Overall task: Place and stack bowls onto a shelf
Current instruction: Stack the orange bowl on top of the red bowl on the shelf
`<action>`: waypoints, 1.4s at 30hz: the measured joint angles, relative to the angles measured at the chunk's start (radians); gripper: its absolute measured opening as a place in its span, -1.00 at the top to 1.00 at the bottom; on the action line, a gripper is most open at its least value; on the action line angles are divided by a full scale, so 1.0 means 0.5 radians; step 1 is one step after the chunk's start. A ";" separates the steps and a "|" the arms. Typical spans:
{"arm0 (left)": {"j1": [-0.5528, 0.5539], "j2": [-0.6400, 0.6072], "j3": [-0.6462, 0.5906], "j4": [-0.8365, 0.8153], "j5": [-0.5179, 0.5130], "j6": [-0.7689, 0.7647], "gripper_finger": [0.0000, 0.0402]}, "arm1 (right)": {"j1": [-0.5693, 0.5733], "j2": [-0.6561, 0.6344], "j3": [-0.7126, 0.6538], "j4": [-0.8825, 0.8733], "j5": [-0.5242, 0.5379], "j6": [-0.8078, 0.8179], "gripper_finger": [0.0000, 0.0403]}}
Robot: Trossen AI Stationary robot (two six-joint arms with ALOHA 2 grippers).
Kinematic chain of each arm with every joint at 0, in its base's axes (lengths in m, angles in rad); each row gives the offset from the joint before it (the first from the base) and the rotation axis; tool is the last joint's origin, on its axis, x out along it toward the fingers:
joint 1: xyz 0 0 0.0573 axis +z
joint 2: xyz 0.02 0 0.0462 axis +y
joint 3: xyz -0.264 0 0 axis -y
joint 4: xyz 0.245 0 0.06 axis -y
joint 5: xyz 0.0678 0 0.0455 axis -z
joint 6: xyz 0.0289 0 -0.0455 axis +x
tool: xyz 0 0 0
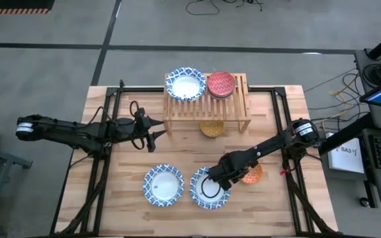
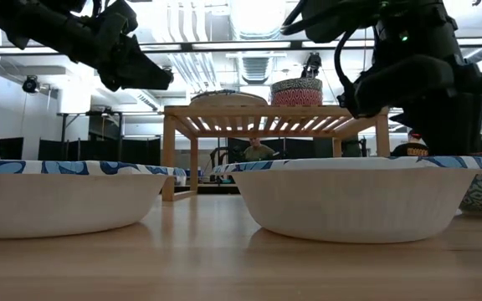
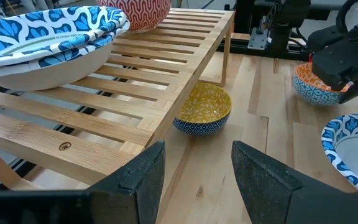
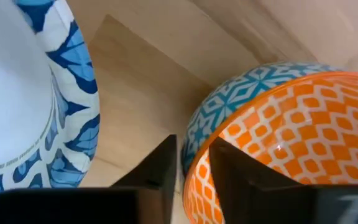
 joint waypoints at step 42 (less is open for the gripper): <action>0.000 0.001 0.000 0.001 0.000 0.003 0.16 | -0.036 -0.169 1.647 -0.778 1.441 -1.769 0.94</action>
